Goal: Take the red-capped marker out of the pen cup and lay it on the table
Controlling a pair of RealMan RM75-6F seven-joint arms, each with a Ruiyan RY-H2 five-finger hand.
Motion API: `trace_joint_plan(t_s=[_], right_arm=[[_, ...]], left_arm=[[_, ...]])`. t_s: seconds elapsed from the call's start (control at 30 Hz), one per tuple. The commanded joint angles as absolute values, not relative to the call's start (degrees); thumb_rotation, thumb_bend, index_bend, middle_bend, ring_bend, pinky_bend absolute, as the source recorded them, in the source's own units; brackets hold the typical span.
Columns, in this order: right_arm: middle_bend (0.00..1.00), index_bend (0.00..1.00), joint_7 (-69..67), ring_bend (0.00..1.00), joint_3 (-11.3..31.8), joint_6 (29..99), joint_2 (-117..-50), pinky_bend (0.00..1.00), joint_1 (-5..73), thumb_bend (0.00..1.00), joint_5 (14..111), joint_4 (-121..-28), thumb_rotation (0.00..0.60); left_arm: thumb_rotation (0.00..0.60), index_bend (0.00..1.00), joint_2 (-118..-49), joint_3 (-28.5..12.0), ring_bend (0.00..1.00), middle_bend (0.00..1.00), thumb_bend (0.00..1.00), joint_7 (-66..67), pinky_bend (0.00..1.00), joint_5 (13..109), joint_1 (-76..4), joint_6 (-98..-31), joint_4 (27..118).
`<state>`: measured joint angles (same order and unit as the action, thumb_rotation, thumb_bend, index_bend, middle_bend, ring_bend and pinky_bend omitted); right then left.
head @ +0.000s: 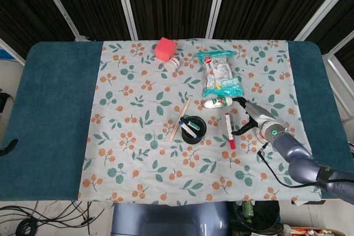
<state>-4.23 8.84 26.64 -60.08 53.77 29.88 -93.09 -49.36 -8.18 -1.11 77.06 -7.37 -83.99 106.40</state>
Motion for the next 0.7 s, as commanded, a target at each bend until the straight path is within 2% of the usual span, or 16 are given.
trace_joint_plan(t_s=[0.03,0.17,0.23,0.33,0.53,0.63,0.7], right_arm=[[0.0,0.06,-7.14,0.0,13.67,37.08,-58.55,0.18,50.72,0.0,35.59,-96.17,0.6],[0.08,0.06,-9.44,0.03,16.48,44.75,-55.39,0.18,46.37,0.0,42.17,-101.09,0.6],[0.15,0.06,-8.17,0.08,16.35,50.16,-53.34,0.18,43.66,0.0,46.23,-104.31,0.6],[0.14,0.06,-5.53,0.09,14.57,60.22,-51.17,0.18,38.09,0.0,54.1,-109.75,0.6],[0.12,0.06,-0.19,0.09,6.56,80.08,-51.43,0.18,24.24,0.0,70.95,-114.55,0.6],[0.11,0.06,1.86,0.09,-0.16,90.47,-54.82,0.18,15.46,0.0,82.11,-111.3,0.6],[0.11,0.06,2.6,0.09,-2.51,95.6,-57.79,0.18,11.56,0.0,87.3,-107.11,0.6]], left_arm=[[0.6,0.08,-49.35,-8.16,0.0,0.0,0.18,-1.0,0.0,77.15,-7.36,-84.03,106.47],[0.6,0.08,-49.27,-8.13,0.0,0.0,0.18,-0.89,0.0,77.34,-7.29,-84.19,106.65],[0.6,0.08,-49.2,-8.13,0.0,0.0,0.18,-0.87,0.0,77.4,-7.26,-84.28,106.73],[0.6,0.08,-49.04,-8.08,0.0,0.0,0.18,-0.7,0.0,77.22,-7.19,-84.2,106.77],[0.6,0.08,-48.71,-7.94,0.0,0.0,0.18,0.07,0.0,76.89,-7.07,-84.11,107.35],[0.6,0.08,-48.59,-8.02,0.0,0.0,0.18,0.35,0.0,76.8,-6.93,-84.47,107.55],[0.6,0.08,-48.42,-8.02,0.0,0.0,0.18,0.27,0.0,76.83,-6.91,-84.45,107.71]])
